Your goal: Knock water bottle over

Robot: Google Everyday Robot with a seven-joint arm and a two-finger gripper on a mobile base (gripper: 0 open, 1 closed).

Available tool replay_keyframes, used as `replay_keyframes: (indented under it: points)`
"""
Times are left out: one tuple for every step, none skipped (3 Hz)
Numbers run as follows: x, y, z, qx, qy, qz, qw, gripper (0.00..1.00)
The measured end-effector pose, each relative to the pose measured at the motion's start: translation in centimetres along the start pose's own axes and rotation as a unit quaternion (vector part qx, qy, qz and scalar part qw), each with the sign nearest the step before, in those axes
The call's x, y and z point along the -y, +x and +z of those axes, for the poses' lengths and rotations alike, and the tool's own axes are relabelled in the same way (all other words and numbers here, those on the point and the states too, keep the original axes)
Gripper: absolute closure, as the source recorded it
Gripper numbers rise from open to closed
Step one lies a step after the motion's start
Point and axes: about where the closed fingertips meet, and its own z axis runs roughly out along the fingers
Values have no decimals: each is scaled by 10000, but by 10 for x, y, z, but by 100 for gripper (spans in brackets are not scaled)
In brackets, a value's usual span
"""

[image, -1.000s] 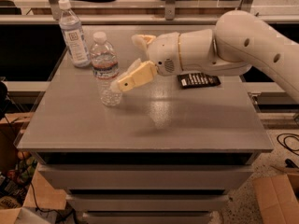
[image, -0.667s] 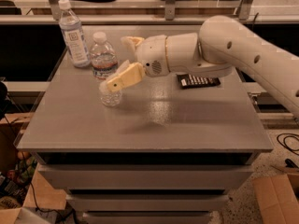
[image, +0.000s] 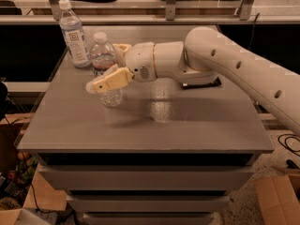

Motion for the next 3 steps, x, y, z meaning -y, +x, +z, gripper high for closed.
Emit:
replay_keyframes:
  points:
    - [-1, 2, 4, 80, -33, 40, 10000, 38]
    - [-3, 6, 5, 127, -60, 76, 9999, 62]
    - [-5, 8, 3, 127, -66, 85, 9999, 85]
